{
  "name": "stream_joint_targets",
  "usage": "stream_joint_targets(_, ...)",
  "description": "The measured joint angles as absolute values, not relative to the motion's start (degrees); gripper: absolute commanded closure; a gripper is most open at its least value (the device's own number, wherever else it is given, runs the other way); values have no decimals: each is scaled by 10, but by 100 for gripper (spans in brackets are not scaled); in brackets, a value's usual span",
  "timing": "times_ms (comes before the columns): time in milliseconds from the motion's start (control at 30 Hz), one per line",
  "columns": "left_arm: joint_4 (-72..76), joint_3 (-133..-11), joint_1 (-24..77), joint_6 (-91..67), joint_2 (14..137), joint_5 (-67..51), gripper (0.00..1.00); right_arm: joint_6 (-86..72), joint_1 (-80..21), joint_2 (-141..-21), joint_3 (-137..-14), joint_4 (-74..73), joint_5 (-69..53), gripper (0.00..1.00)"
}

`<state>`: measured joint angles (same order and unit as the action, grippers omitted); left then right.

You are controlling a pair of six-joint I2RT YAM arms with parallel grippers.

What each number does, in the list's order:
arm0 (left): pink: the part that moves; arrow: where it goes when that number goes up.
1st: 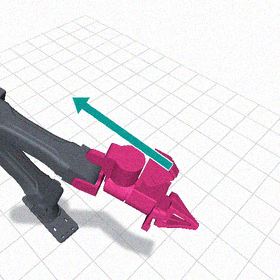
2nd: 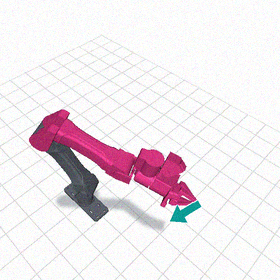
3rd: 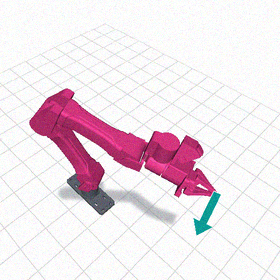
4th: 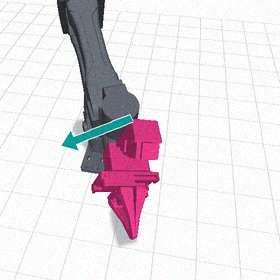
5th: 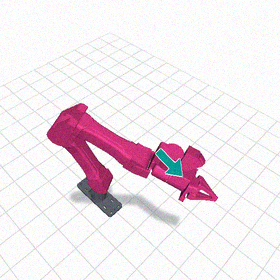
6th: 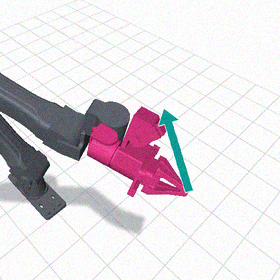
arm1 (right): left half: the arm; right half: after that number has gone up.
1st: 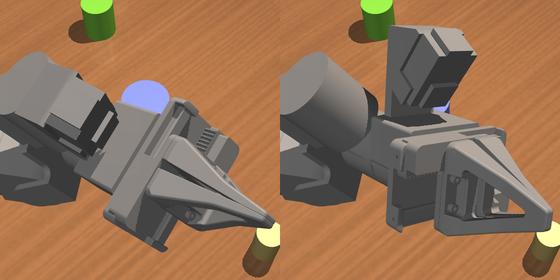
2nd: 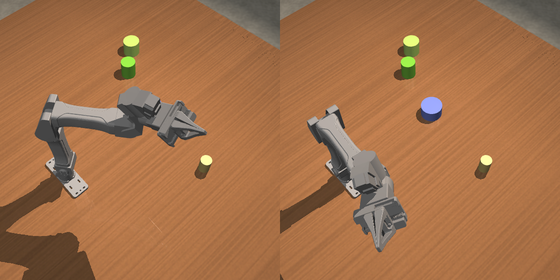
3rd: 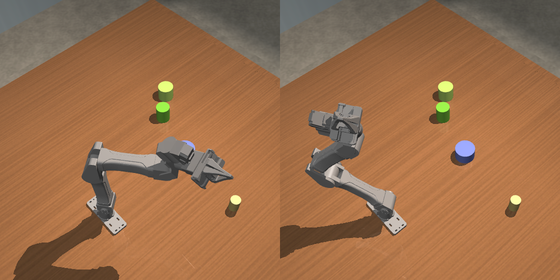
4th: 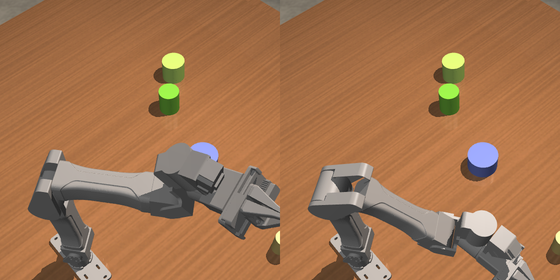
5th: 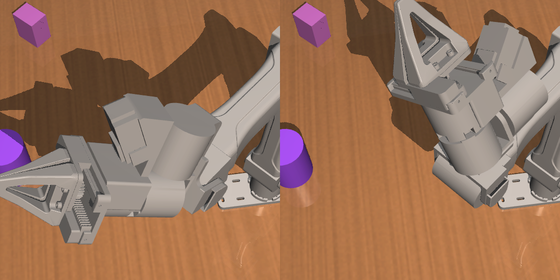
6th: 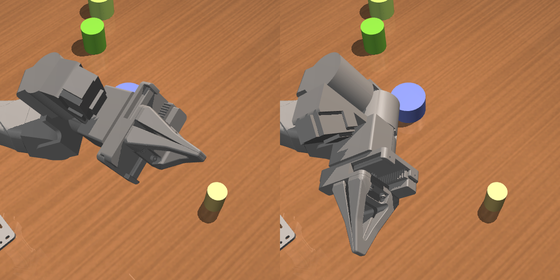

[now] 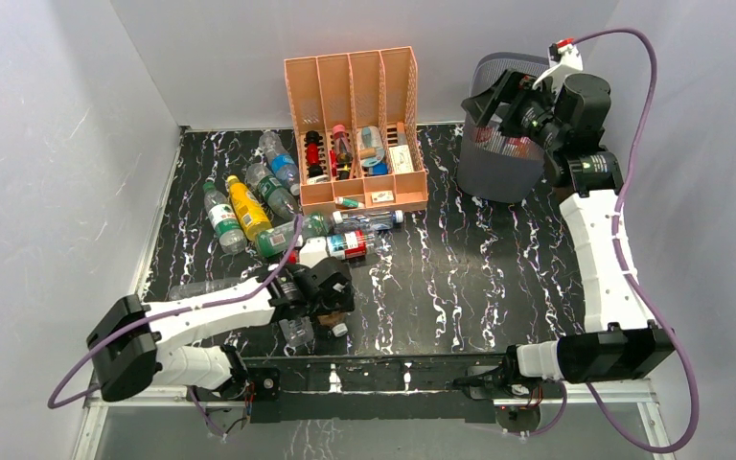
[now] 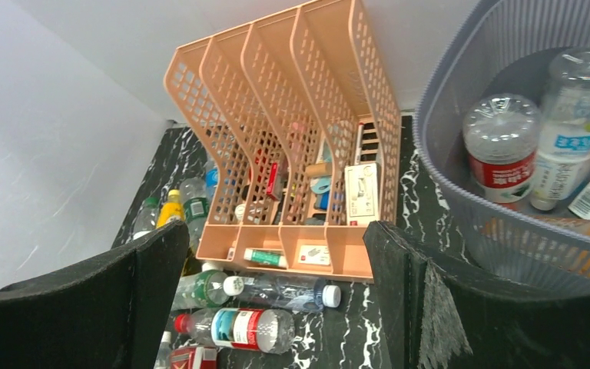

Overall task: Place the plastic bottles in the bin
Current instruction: Pick up the plastic bottle at the center of the board.

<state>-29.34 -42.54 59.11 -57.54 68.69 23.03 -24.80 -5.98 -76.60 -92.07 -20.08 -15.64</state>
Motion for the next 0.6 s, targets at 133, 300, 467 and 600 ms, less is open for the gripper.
stream_joint_targets(133,-276,-418,591,-577,732,227,2,-253,-80,-750,-908,-201,-169,2)
stream_joint_targets(300,-256,-418,591,-577,776,221,2,-253,-100,-742,-891,-200,-181,2)
stream_joint_targets(467,-247,-419,591,-575,785,219,21,-253,-105,-742,-871,-200,-182,2)
stream_joint_targets(600,-241,-422,591,-571,785,218,39,-253,-109,-739,-847,-200,-182,2)
